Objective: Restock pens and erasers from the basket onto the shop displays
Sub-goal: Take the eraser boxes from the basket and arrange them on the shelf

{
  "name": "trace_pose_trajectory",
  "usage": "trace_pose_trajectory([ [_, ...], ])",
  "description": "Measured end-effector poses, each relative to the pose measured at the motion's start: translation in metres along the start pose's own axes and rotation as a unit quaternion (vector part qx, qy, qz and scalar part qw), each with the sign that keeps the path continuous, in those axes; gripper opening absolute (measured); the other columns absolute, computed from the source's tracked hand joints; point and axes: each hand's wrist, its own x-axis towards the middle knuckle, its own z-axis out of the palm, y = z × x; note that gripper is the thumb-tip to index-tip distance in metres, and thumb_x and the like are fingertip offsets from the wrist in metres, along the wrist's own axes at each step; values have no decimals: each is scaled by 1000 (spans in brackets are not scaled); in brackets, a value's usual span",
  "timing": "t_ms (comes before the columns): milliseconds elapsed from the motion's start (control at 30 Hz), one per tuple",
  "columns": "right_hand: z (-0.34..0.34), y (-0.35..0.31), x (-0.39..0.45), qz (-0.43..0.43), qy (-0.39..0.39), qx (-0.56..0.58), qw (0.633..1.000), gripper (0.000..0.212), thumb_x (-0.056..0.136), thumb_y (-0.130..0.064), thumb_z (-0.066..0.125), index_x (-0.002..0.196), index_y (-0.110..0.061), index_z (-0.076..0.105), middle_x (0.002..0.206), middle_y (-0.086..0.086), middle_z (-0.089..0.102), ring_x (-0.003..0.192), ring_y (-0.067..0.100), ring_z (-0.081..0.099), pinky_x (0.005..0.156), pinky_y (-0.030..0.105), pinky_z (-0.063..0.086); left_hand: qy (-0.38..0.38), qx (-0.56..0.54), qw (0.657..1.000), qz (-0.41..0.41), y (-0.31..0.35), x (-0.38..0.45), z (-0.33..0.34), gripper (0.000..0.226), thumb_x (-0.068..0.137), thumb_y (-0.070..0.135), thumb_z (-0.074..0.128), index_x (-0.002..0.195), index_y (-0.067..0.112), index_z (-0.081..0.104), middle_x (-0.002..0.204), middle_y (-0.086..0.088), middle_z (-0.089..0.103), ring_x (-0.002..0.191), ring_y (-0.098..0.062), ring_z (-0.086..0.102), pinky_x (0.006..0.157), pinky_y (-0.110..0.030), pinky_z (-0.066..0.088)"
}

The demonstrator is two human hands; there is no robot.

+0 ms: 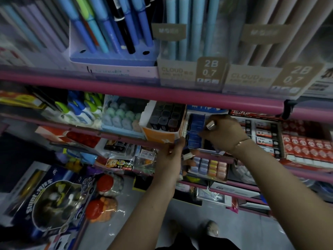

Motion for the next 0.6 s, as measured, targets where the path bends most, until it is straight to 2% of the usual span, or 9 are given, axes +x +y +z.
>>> trace_pose_trajectory([
  [67,-12,-3,-21,15,-46,151,987,24,84,-24,69,73,-5,64,55,-1,65,52,2,57,49,5,37,-11,-28,999,-19,3,-2,4,27,91,40,57,104,17,61,76,-1,75,47,-7,63,37,-14,38],
  [100,-15,-6,-32,17,-66,219,973,22,81,-22,73,72,-4,65,49,-4,62,45,0,54,46,6,38,-10,-31,999,-28,4,-3,7,28,91,41,59,102,15,62,70,1,73,46,-7,62,37,-14,38],
  [167,-16,-9,-50,20,-84,267,960,21,72,-21,80,82,-8,67,62,-1,67,51,2,57,48,14,45,10,-31,999,-42,5,-2,12,33,86,45,63,98,15,64,69,-3,68,51,-12,62,41,-19,39],
  [233,-6,-10,-61,16,-58,233,971,28,67,-22,84,85,-12,66,75,1,68,60,7,59,57,19,49,23,-39,997,-58,6,-1,18,34,83,49,66,99,19,65,84,-18,63,74,-22,66,50,-24,39],
  [300,2,-11,-66,12,-12,204,979,31,65,-23,85,84,-13,63,75,-2,66,64,8,59,58,18,47,20,-55,996,-74,7,-3,25,39,82,49,66,109,22,64,108,-16,61,103,-26,60,59,-30,44],
  [333,5,-12,-68,4,4,192,981,31,64,-23,85,83,-13,62,74,-3,64,65,9,59,58,19,47,16,-68,994,-79,6,-3,28,41,83,48,66,114,22,63,109,-12,64,106,-26,60,64,-34,47],
  [433,9,-13,-69,-30,41,163,985,29,64,-22,82,80,-16,59,69,-8,60,62,8,57,55,18,46,20,-92,994,-57,4,-3,33,33,84,43,67,107,20,65,77,-6,66,71,-15,67,56,-33,52],
  [500,9,-14,-68,-27,67,146,987,26,67,-19,80,82,-18,59,68,-11,59,61,4,56,54,15,44,15,-84,995,-53,6,-1,33,28,83,44,67,96,20,65,69,-9,56,55,-14,58,47,-31,45],
  [600,6,-14,-61,19,88,176,980,22,72,-9,76,88,-19,64,69,-12,60,58,3,56,49,8,42,0,-104,992,-77,12,3,30,23,82,41,70,79,19,62,60,5,48,42,-4,38,38,-18,30],
])
